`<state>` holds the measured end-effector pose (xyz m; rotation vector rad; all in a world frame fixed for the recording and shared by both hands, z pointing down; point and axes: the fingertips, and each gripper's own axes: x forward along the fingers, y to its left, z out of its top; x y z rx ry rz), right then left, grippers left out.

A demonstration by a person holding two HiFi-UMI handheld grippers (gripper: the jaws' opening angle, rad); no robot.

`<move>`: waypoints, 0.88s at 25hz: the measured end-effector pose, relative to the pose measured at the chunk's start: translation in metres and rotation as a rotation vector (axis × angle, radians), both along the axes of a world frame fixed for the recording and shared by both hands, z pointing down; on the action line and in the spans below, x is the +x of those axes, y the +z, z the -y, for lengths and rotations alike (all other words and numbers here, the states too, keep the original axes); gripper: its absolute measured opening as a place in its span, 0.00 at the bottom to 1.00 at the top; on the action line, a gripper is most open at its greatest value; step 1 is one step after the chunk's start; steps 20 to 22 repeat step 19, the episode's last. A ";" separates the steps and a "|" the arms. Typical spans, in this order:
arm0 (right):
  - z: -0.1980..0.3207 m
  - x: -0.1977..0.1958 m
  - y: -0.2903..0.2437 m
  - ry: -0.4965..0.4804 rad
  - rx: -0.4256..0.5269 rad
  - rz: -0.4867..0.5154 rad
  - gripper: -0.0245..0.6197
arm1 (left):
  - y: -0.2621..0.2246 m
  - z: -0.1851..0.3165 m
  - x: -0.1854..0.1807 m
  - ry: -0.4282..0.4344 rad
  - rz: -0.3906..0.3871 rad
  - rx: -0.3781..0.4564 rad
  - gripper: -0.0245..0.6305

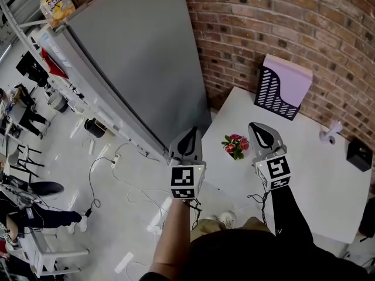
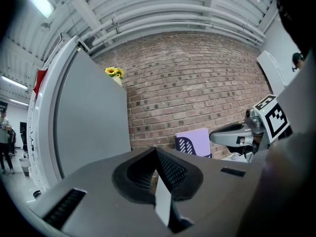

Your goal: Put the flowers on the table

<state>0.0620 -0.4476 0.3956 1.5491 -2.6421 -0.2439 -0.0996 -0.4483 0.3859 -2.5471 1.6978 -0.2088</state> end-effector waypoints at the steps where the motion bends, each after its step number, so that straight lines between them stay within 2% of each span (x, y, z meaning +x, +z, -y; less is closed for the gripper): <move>1: 0.000 -0.001 0.001 -0.001 -0.004 0.001 0.04 | 0.001 0.000 -0.001 -0.002 0.001 -0.002 0.05; 22: 0.007 0.006 0.001 -0.003 -0.028 0.062 0.04 | 0.005 0.004 0.006 0.018 -0.029 -0.025 0.05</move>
